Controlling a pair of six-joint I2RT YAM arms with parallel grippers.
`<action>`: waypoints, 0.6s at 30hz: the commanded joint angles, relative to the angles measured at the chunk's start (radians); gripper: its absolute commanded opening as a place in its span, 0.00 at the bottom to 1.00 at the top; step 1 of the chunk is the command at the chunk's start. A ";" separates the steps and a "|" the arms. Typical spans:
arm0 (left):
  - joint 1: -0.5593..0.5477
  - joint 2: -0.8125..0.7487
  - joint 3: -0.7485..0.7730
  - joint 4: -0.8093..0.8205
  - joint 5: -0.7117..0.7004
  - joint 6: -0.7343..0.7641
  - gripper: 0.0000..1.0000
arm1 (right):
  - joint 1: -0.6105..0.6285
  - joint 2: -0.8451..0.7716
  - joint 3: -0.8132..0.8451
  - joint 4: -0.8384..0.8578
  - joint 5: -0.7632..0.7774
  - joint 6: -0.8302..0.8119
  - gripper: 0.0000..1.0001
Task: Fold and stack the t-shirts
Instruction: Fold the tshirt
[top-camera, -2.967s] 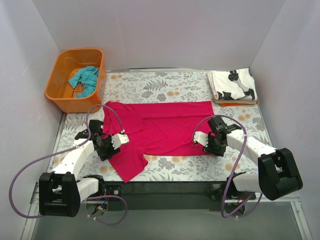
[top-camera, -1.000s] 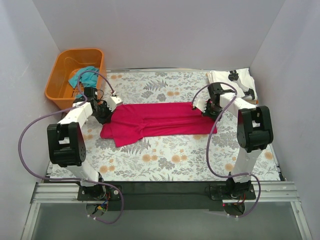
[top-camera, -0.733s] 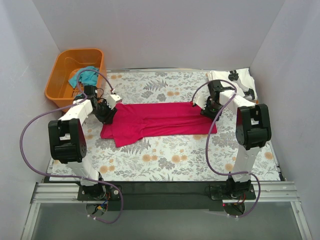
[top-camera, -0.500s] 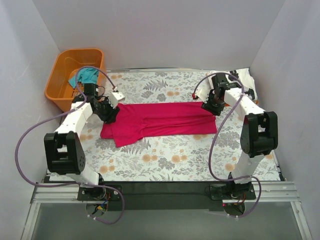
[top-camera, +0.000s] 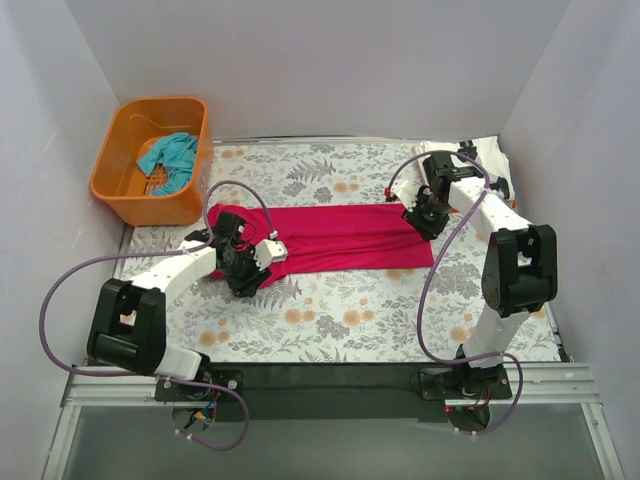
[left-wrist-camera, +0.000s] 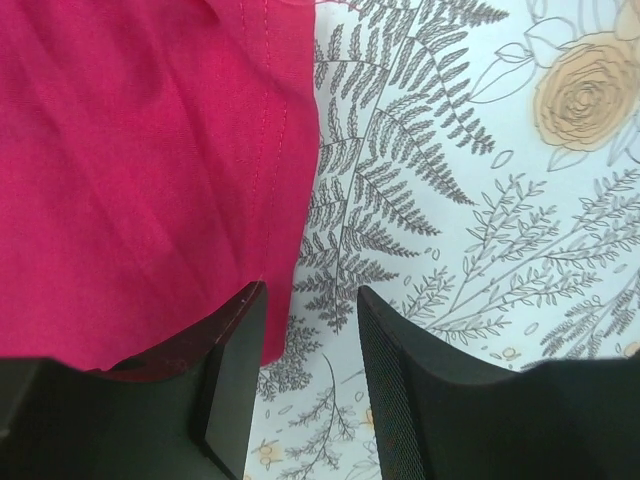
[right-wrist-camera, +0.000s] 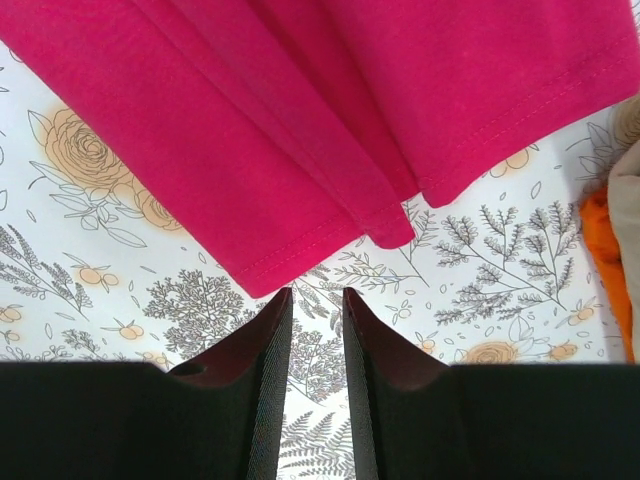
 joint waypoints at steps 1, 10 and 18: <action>-0.007 0.035 -0.024 0.074 -0.033 -0.027 0.39 | -0.003 0.011 -0.007 -0.024 -0.022 0.027 0.29; -0.007 0.143 -0.064 0.177 -0.107 -0.044 0.35 | -0.005 0.020 -0.008 -0.027 -0.025 0.023 0.28; 0.000 0.127 0.078 0.042 -0.070 -0.061 0.00 | -0.005 0.012 -0.013 -0.026 -0.019 0.017 0.28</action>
